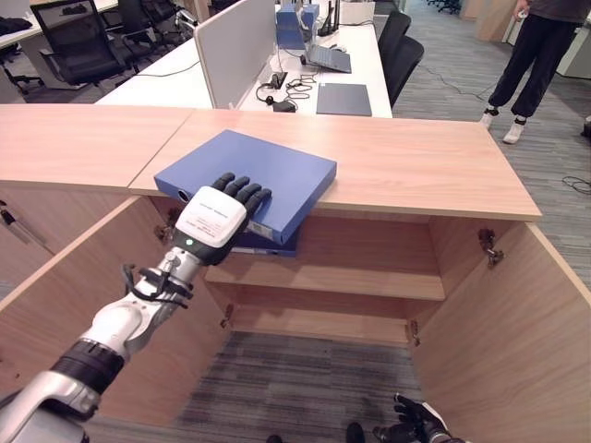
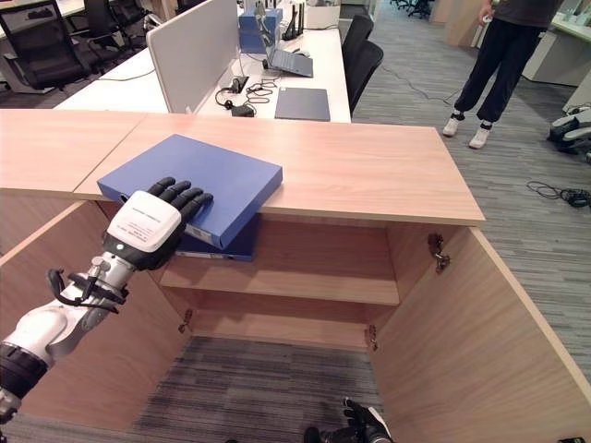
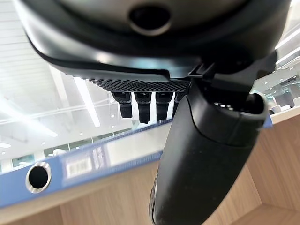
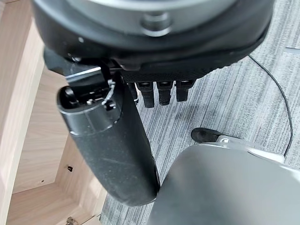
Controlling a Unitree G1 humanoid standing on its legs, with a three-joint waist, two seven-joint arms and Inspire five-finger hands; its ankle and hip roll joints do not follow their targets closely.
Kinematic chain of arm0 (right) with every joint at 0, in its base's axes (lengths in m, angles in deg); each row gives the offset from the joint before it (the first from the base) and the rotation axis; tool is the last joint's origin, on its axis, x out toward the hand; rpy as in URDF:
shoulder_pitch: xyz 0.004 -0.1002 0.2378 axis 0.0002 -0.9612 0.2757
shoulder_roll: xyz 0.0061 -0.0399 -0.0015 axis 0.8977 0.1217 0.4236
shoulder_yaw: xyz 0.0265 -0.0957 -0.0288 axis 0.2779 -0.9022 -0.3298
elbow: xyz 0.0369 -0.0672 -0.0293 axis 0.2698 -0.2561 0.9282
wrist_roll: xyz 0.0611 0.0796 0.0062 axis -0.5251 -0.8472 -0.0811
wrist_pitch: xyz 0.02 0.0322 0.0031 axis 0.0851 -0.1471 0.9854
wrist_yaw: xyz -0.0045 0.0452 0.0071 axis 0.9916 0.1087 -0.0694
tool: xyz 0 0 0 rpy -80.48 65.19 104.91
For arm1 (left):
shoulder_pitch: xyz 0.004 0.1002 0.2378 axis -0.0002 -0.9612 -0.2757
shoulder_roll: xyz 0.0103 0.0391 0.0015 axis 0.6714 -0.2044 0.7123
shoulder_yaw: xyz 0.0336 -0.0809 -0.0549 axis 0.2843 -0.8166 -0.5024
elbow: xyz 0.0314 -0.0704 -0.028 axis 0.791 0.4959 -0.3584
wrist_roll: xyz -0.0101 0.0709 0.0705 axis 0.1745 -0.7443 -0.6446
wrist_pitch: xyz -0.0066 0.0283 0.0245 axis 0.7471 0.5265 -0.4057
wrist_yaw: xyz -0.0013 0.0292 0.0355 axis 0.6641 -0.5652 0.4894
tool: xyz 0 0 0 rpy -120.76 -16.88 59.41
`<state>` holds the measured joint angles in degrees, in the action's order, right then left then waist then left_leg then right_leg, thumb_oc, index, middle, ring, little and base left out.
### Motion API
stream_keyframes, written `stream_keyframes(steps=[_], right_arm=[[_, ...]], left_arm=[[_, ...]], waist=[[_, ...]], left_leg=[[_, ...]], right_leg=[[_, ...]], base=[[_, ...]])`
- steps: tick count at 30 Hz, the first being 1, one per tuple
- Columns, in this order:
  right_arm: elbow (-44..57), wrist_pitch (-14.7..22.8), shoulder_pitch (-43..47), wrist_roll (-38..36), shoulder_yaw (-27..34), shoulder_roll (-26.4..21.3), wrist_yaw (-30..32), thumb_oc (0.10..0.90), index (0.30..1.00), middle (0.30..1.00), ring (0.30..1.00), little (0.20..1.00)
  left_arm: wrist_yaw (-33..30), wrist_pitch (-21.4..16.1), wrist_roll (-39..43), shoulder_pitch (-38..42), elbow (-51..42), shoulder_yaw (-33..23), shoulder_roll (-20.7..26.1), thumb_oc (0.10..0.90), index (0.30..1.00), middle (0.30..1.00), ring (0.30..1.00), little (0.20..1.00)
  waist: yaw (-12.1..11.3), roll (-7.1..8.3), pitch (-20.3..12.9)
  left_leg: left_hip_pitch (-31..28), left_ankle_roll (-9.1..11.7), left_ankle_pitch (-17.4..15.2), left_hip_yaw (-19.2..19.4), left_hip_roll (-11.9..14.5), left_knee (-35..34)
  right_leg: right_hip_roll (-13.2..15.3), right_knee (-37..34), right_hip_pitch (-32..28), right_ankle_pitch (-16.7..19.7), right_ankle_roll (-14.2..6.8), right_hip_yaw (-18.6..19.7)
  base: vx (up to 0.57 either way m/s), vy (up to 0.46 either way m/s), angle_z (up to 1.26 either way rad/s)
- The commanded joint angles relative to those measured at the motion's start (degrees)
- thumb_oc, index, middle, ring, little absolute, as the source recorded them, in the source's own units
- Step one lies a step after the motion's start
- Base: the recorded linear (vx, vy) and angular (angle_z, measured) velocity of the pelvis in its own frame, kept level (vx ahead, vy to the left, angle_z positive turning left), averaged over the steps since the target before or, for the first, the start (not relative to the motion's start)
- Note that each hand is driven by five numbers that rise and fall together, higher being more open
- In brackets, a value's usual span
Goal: Put the empty folder in the office cabinet
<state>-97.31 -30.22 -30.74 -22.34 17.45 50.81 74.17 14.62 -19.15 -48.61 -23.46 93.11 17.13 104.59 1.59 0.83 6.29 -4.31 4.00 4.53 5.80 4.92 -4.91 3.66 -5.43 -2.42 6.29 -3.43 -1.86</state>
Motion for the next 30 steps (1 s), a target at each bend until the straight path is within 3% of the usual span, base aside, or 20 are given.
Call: stream_keyframes(steps=[1, 14, 29, 30], right_arm=[[-0.9, 1.6, 3.3, -1.1, -0.9, -2.6, -0.5, 0.8, 0.9, 0.9, 0.9, 0.9], [-0.8, 1.2, 3.3, -1.3, -1.6, -2.4, -1.0, 0.8, 0.9, 0.9, 0.9, 0.9], [0.4, 1.1, 2.2, -1.7, -0.2, -3.0, -0.7, 0.8, 0.9, 0.9, 0.9, 0.9], [0.2, 1.1, 2.2, -1.6, -0.1, -3.0, -0.6, 0.8, 0.9, 0.9, 0.9, 0.9]], left_arm=[[-2.8, 1.7, 0.0, 13.2, -0.2, -1.2, 3.0, 0.8, 0.9, 0.9, 0.9, 0.9], [-1.7, 2.1, 0.6, 16.8, 3.1, 2.4, -0.8, 0.8, 0.9, 0.9, 0.9, 0.9], [-0.4, 1.8, 2.5, 15.3, 4.3, 1.5, -3.6, 0.8, 0.9, 0.9, 0.9, 0.9], [-0.3, 1.8, 2.8, 15.1, 4.3, 1.3, -3.7, 0.722, 0.782, 0.782, 0.782, 0.782]], waist=[[0.5, -1.07, -0.1], [1.4, -0.82, -0.2], [2.2, 0.41, -0.2], [2.3, 0.54, 0.0]], left_leg=[[-2.9, 3.7, -4.0, 1.3, 2.9, -0.1], [-2.7, 3.6, -3.2, 1.5, 3.1, -0.1], [-3.2, 3.7, -4.3, 2.5, 3.3, -0.1], [-3.0, 3.7, -3.6, 2.7, 3.4, -0.1]], right_leg=[[3.9, 1.7, -7.2, -11.5, -7.3, -0.9], [3.7, 1.9, -6.8, -10.9, -7.2, -0.8], [3.5, 1.7, -6.5, -10.9, -7.3, 0.1], [3.4, 1.9, -6.0, -10.3, -7.2, 0.3]], base=[[0.0, 0.0, 0.0], [-0.02, 0.001, 0.0], [0.0, 0.008, -0.03], [0.05, 0.012, -0.08]])
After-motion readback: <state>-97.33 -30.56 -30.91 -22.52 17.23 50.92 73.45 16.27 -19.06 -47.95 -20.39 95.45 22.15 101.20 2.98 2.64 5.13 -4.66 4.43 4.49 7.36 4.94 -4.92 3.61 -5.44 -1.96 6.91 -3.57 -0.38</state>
